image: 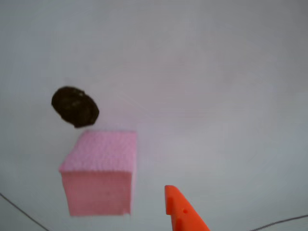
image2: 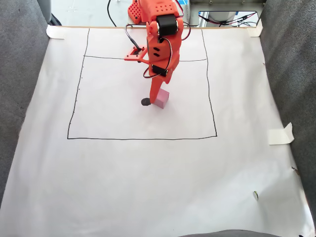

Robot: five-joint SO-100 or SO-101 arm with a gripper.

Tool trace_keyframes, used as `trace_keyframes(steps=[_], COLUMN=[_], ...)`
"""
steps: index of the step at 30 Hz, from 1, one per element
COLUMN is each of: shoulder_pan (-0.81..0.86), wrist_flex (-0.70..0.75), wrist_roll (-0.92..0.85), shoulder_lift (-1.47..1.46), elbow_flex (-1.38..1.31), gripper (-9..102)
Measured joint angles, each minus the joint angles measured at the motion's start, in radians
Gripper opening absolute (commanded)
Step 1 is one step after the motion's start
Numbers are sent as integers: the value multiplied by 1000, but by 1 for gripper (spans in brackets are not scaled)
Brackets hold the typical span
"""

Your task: Grasp the colored block, Place it on the black dot, and then return the arm to the default position.

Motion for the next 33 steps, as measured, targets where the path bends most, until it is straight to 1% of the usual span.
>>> trace_keyframes(steps=[10,14,28,32,33], shoulder_pan=[9,8,9,8,8], wrist_flex=[-18,-18,-18,-15,-15], wrist_roll=[-17,-31,-51,-51,-51], shoulder_lift=[-20,-38,-40,-40,-40], elbow_flex=[0,0,0,0,0], gripper=[44,40,16,1,0])
